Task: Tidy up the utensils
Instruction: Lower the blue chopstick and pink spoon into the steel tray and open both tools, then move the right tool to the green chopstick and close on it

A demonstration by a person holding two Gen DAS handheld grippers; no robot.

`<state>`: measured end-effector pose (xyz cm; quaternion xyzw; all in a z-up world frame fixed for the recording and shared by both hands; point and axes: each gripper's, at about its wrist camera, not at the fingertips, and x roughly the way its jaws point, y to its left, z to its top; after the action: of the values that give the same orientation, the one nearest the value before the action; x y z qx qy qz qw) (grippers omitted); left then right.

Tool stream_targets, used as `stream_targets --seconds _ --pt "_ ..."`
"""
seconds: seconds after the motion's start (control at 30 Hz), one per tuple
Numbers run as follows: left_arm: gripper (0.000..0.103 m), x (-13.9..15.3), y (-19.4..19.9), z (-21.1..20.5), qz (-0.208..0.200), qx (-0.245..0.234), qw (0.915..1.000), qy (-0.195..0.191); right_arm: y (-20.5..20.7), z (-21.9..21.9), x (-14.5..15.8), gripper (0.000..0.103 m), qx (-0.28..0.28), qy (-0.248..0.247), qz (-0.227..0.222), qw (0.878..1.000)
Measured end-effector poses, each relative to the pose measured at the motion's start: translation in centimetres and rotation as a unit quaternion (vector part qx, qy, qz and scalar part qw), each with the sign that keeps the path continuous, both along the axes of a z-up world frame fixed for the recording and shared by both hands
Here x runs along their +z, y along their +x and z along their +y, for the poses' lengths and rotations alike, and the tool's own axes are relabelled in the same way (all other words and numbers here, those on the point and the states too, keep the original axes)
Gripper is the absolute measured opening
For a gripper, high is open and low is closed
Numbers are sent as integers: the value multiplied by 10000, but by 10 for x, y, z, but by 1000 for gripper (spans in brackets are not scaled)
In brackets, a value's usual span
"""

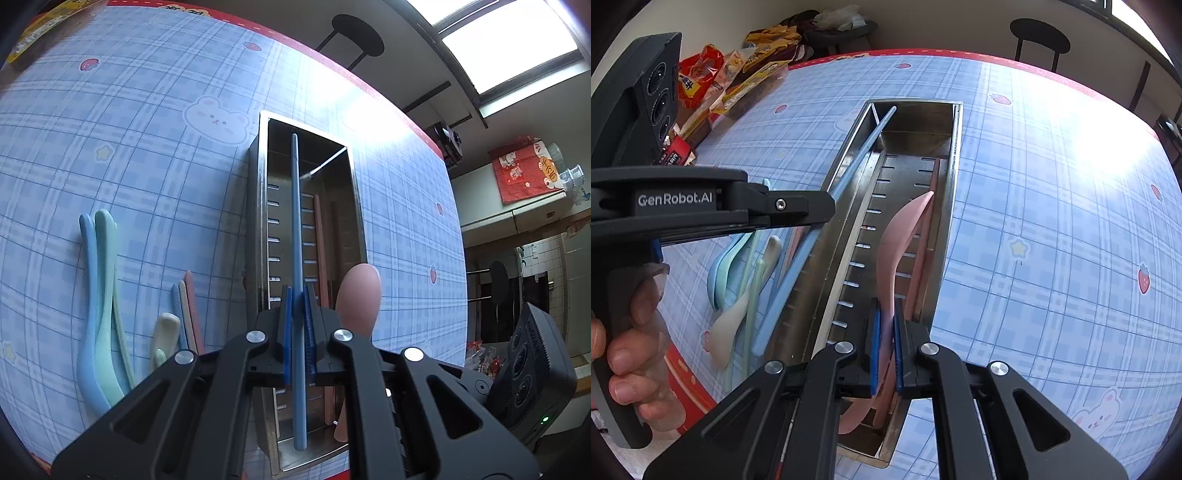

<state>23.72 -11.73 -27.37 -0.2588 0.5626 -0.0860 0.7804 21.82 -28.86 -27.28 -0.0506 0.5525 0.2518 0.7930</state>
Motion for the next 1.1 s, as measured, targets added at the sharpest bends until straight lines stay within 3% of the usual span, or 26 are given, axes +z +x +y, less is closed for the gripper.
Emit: stream_targets --seconds 0.27,0.37,0.47,0.57,0.67,0.83,1.1 --pt "11 -8 12 -6 98 -47 9999 11 6 2 -1 8 15 -22 18 10000" --pt "10 0 16 -2 34 -91 10000 21 7 -2 4 9 -63 185 29 9998" --pt "14 16 16 6 -138 -104 9998 57 5 -6 14 16 -153 213 -85 9996" --pt "23 39 11 18 -499 -146 9983 255 -2 -13 30 31 -347 342 -334 9983" --pt "29 61 -1 36 -886 -188 9944 542 -15 -18 45 39 -471 528 -632 9955" --pt "30 80 -35 67 -1353 -337 9856 953 -39 -16 57 40 -608 724 -958 9909" --pt "30 66 -102 110 -1420 -241 9830 1136 -83 1 47 40 -532 972 -888 9899"
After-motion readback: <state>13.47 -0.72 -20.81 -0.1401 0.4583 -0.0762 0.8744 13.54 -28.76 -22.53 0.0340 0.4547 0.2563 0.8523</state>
